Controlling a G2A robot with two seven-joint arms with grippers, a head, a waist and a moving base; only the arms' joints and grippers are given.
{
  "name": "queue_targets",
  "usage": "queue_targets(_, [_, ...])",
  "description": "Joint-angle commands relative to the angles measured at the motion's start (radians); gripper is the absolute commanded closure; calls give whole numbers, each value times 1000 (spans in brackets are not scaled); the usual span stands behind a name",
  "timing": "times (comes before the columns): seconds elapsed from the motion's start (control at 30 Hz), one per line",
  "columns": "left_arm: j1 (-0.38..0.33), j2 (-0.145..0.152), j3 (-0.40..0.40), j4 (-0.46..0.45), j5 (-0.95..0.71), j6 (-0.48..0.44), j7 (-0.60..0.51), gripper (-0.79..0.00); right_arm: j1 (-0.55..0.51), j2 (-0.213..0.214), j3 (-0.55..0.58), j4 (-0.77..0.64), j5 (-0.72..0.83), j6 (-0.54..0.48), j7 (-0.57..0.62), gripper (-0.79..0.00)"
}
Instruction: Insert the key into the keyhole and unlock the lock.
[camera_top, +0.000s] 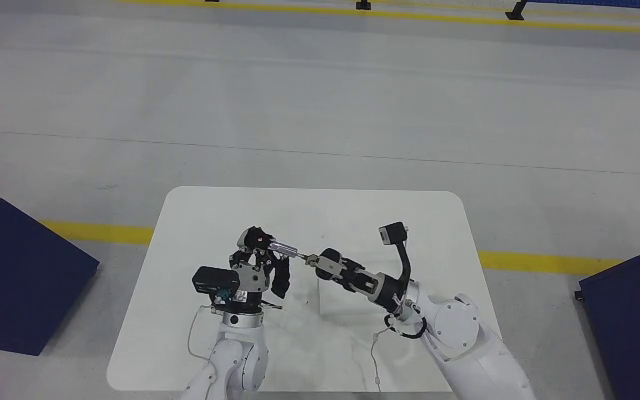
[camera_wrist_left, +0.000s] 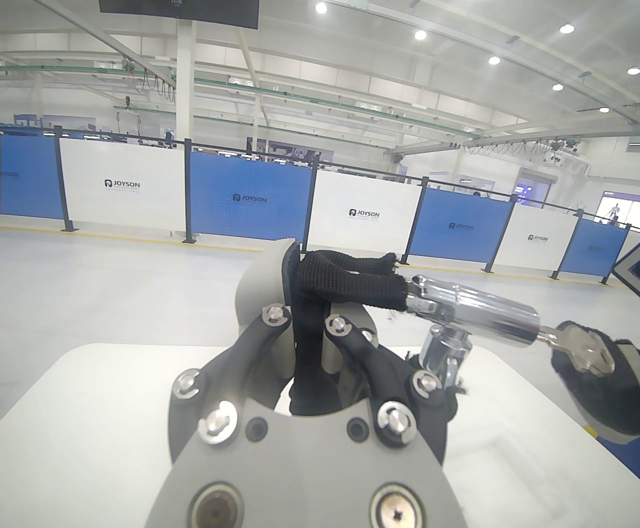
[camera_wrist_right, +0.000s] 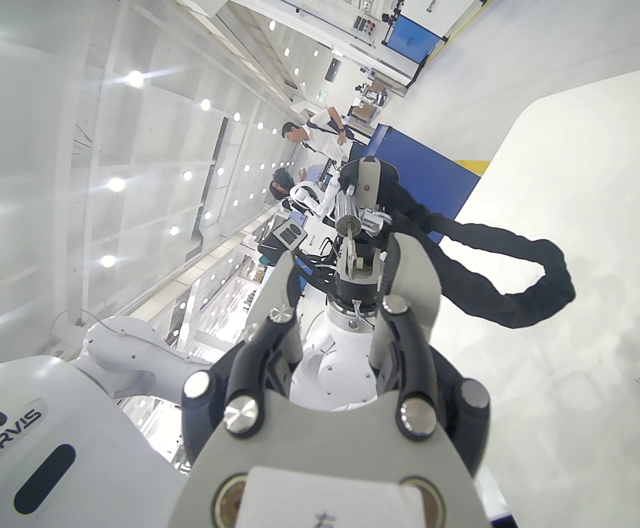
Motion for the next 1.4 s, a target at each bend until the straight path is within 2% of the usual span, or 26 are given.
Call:
queue_targets(0.0, [1, -1, -2, 1, 2, -2, -1, 0, 1, 0, -1, 0, -1, -2, 2, 0])
queue_targets(0.57, [4, -7, -7, 3, 40, -9, 2, 0, 21, -7, -32, 10, -19, 3, 0, 0])
queue_targets(0.83, [1, -9, -5, 13, 98, 5, 13, 0, 21, -11, -48, 9, -8, 36, -19, 0])
queue_targets(1.07, [-2, -10, -10, 21, 141, 15, 29, 0, 15, -15, -42, 6, 75, 119, -33, 0])
queue_targets(1.37, [-2, -9, -8, 23, 212, 22, 45, 0, 8, -21, -26, 7, 299, 252, -2, 0])
